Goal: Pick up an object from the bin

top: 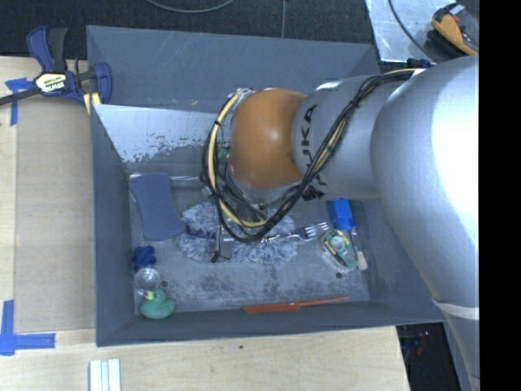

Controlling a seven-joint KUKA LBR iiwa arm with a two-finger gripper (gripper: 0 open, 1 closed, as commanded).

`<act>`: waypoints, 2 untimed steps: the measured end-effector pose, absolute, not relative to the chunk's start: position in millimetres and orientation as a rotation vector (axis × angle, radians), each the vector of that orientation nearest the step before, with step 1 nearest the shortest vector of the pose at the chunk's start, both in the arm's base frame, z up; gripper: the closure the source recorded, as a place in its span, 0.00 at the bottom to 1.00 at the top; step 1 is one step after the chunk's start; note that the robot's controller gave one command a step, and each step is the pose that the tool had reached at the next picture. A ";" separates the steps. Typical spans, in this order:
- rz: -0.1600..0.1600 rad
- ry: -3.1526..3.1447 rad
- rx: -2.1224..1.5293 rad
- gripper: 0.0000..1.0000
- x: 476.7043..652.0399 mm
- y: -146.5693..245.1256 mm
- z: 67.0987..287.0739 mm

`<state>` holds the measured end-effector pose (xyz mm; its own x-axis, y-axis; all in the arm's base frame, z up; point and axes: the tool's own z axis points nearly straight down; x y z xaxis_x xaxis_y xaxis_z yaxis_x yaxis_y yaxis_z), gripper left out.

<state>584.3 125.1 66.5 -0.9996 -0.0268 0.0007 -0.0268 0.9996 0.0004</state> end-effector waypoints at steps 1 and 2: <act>-0.008 -3.150 0.255 0.00 616.0 127.7 71.9; -0.007 -3.151 0.125 0.00 598.5 127.4 72.5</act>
Offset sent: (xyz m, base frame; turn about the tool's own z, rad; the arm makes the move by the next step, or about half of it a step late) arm 0.0120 0.0023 0.0039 -0.0521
